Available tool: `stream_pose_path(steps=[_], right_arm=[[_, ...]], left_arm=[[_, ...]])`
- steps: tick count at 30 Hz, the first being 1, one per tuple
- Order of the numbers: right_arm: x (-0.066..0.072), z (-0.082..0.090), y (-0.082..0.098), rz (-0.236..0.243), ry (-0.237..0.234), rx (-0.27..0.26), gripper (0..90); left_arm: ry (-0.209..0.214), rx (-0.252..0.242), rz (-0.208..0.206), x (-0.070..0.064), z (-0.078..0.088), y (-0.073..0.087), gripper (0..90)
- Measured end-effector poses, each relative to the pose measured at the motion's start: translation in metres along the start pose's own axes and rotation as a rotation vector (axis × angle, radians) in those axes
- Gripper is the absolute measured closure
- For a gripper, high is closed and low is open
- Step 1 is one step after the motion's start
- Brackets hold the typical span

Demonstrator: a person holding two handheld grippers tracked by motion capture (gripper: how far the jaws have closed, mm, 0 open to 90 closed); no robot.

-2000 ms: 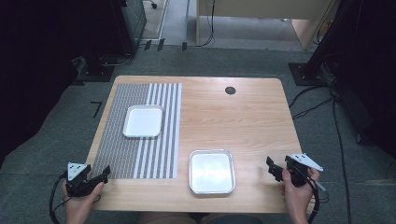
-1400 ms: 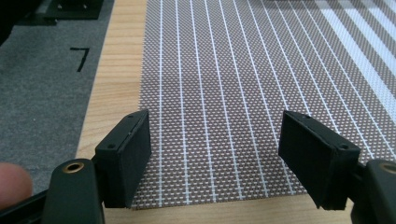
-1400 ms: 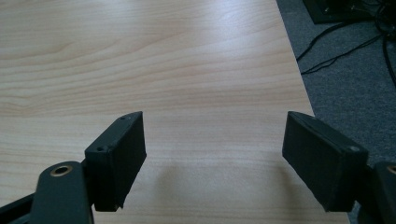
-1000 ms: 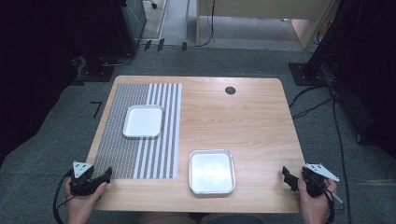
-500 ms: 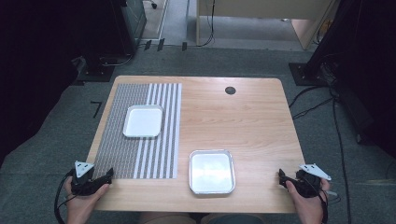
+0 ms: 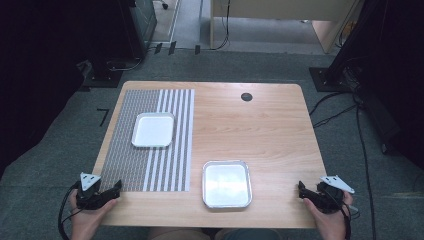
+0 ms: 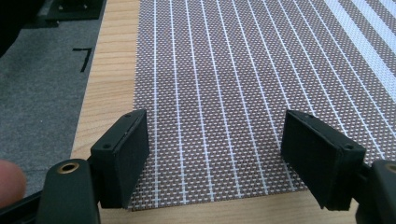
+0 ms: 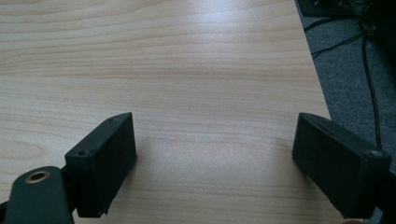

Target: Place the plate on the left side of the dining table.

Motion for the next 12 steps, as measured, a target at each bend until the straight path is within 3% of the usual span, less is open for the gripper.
stream_pose_path(steps=[3, 12], right_arm=[[0.0000, -0.0002, -0.0001, 0.001, -0.002, 0.001, 12.7], [0.0001, -0.0006, -0.0003, 0.005, -0.005, 0.003, 11.9]], left_arm=[[0.015, 0.007, -0.013, -0.0011, -0.0010, -0.0003, 17.3], [0.014, 0.012, -0.003, -0.0017, -0.0016, -0.0012, 16.2]])
Point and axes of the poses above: each handheld gripper's, and its own axes: z roughly backward along the jaws, y roughly out of its underside, x roughly to its left, the point moved 4 cm from there along -z, roughly forward along the jaws, and after that the axes turned 1 degree about x, right-handed, at the moved point
